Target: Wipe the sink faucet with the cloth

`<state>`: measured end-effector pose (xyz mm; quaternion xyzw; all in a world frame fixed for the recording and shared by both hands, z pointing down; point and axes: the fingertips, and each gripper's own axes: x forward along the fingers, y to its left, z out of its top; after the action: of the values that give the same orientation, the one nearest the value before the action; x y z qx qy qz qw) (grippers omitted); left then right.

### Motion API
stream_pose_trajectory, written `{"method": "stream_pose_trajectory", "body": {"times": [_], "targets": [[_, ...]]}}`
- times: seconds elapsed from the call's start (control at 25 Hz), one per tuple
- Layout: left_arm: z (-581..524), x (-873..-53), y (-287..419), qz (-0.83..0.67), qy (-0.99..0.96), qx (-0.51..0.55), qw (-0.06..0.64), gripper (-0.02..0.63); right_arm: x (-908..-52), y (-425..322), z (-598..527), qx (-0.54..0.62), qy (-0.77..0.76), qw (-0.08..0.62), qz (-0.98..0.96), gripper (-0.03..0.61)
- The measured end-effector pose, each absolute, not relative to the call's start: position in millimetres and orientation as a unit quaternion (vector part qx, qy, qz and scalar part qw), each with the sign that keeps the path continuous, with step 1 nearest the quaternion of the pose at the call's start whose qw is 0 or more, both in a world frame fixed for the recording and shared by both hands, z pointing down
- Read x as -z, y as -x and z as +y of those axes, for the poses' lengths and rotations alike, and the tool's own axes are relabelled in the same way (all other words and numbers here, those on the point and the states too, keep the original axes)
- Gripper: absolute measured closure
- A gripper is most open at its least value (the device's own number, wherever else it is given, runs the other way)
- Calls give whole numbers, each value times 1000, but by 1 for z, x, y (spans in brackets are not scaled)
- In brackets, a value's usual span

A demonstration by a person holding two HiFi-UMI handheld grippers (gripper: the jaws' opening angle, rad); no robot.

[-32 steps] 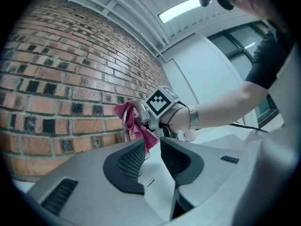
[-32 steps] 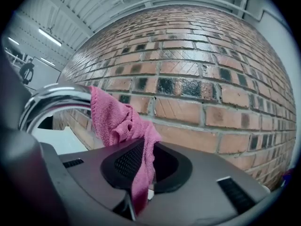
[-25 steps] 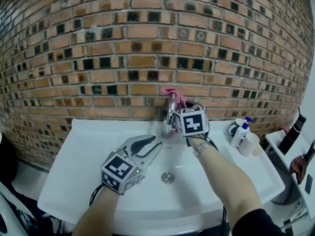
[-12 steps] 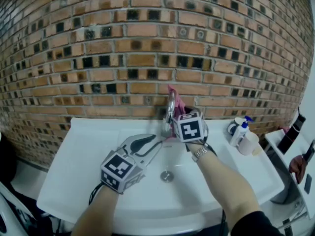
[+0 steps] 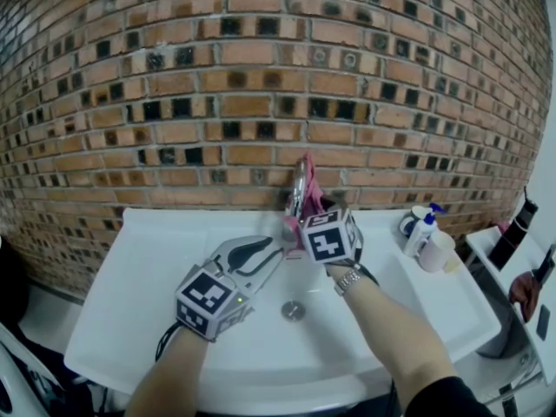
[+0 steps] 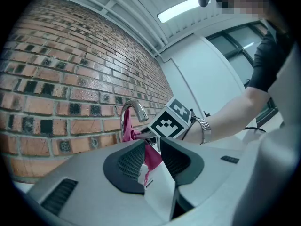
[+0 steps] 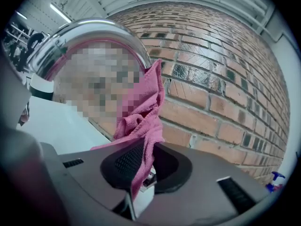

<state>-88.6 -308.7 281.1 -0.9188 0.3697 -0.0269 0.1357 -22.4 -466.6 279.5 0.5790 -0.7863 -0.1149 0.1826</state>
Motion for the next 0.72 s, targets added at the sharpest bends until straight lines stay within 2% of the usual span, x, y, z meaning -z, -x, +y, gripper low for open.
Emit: {"method": "stream_pose_trajectory", "body": {"times": [0.72], "targets": [[-308, -287, 85, 361, 923, 31, 134, 500, -323, 26, -445, 112, -554, 214, -797, 529]]}}
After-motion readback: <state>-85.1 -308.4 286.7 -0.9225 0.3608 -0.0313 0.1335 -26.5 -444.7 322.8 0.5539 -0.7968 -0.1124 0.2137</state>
